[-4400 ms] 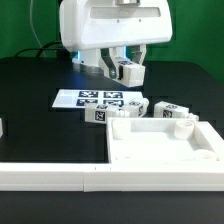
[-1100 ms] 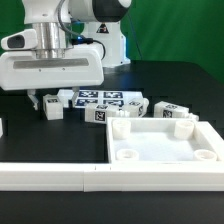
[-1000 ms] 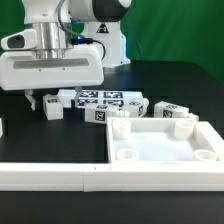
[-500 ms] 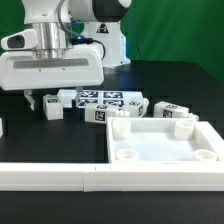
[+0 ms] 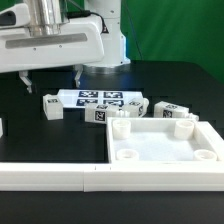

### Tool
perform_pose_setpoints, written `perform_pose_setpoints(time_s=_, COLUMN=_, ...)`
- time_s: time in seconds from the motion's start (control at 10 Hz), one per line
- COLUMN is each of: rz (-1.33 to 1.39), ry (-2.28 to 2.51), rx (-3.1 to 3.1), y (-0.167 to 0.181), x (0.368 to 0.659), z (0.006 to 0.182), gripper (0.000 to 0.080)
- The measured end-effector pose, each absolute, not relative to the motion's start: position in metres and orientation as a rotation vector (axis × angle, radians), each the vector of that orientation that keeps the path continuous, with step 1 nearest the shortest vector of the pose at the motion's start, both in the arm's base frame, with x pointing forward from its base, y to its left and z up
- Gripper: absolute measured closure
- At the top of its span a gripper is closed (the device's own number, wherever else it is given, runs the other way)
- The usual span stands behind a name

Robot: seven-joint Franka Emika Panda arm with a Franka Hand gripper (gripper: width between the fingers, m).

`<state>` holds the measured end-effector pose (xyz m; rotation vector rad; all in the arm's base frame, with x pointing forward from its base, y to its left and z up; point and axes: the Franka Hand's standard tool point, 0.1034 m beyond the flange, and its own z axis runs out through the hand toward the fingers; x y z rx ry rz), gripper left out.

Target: Assemble one leg

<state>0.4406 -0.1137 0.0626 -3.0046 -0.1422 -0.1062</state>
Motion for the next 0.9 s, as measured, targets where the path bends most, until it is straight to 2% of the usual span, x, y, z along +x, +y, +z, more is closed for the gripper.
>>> perform_pose_setpoints(time_s=0.3, rz=0.16, ry=-0.191, rx=-2.926, y=-0.094, x=0.442, z=0.067, gripper=0.015)
perform_pose_setpoints(time_s=0.5, rz=0.417, ry=-0.355, rx=-2.911, y=-0.094, x=0.451, z=0.071, gripper=0.015)
perform_pose_setpoints(time_s=0.7, rz=0.54, ry=-0.486, rx=-2.869, y=-0.104, x=0.464, z=0.058, gripper=0.015)
perform_pose_setpoints(time_s=0.8, rz=0.583, ry=-0.521, rx=-2.828, y=-0.112, x=0.458, z=0.049, gripper=0.015)
perform_pose_setpoints(time_s=0.9, rz=0.646, ry=-0.504, rx=-2.811, y=-0.108, x=0.456, z=0.05, gripper=0.015)
